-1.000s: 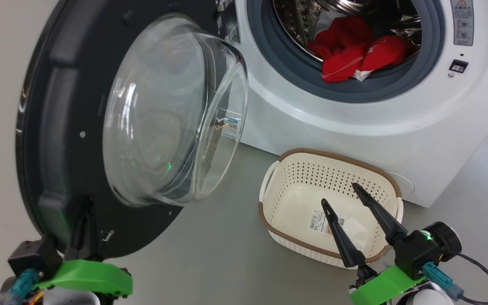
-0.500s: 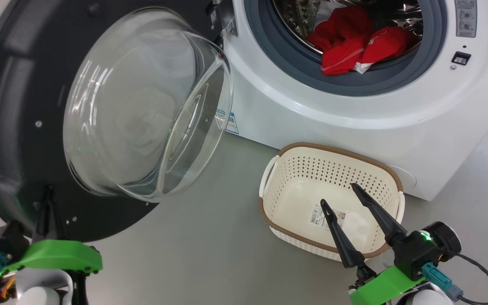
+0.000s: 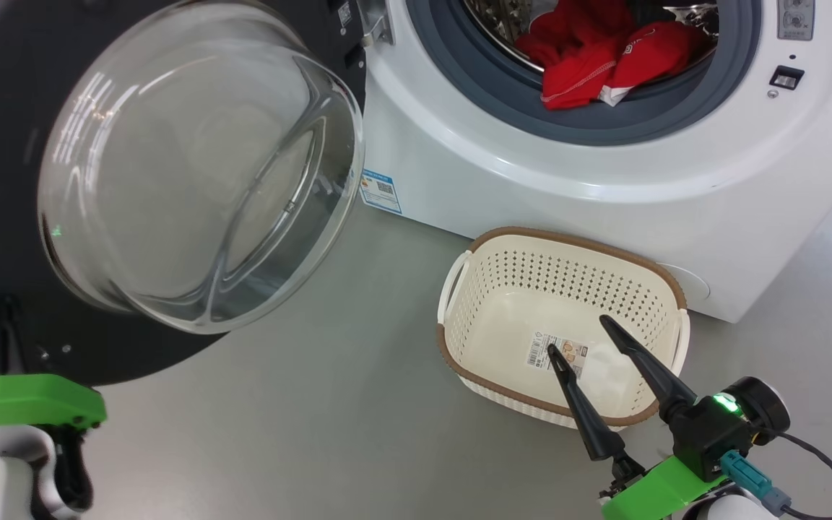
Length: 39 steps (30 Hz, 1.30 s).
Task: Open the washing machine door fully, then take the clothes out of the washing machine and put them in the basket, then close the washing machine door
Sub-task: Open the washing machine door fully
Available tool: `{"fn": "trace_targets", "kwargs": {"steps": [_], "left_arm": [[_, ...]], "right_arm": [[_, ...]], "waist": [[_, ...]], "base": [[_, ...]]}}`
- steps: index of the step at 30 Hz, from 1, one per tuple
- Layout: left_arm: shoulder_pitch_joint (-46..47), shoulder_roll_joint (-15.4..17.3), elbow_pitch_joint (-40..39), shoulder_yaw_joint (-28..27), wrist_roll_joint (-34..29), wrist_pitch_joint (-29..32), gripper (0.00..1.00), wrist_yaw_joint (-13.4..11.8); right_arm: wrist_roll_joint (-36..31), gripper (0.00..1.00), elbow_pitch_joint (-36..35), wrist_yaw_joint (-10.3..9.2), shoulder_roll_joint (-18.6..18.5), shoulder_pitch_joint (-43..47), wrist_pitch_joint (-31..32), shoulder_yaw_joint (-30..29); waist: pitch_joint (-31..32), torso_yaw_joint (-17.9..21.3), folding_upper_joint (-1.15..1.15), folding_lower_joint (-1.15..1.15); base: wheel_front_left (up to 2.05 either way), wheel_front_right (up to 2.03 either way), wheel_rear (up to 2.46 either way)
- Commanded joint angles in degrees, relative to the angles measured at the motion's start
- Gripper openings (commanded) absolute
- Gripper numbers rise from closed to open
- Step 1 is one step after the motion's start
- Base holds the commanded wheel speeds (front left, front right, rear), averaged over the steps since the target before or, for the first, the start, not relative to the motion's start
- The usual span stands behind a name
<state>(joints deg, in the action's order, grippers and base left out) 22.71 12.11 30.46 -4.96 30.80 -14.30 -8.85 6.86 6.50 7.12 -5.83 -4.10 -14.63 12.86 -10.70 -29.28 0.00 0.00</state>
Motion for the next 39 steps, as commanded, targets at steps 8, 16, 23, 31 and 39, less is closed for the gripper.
{"fn": "trace_targets", "kwargs": {"steps": [8,16,23,31,39], "left_arm": [[4.66,2.91,2.24,-9.08,-3.89,-0.69,0.00,2.95],[6.03,1.34,3.37,-13.42,-8.08,-0.69,0.00,4.88],[4.46,-0.60,1.21,-15.37,-11.53,-0.70,0.69,6.37],[1.63,-3.30,-4.95,-16.23,-14.29,-0.70,1.00,7.52],[-1.64,-5.75,-13.06,-14.42,-15.29,-0.70,1.00,9.15]], "right_arm": [[-0.84,1.00,-1.48,0.36,-0.98,-2.83,-0.03,2.80],[-0.39,1.00,-1.40,0.36,-1.40,-3.50,0.16,3.53],[-0.03,1.00,-0.80,0.36,-0.65,-3.34,-0.03,2.94],[0.61,1.00,0.19,0.36,0.67,-2.88,-0.27,2.46],[1.19,1.00,0.34,0.36,1.82,-2.32,-0.35,1.47]], "waist": [[-1.40,1.02,0.00,0.00],[-1.80,1.90,0.00,0.00],[-0.48,2.55,0.00,0.00],[1.49,3.03,0.00,0.00],[3.53,4.45,0.00,0.00]], "base": [[0.00,0.00,0.00],[0.00,0.00,0.00],[0.00,0.00,0.00],[0.00,0.00,0.00],[0.00,0.00,0.00]]}}
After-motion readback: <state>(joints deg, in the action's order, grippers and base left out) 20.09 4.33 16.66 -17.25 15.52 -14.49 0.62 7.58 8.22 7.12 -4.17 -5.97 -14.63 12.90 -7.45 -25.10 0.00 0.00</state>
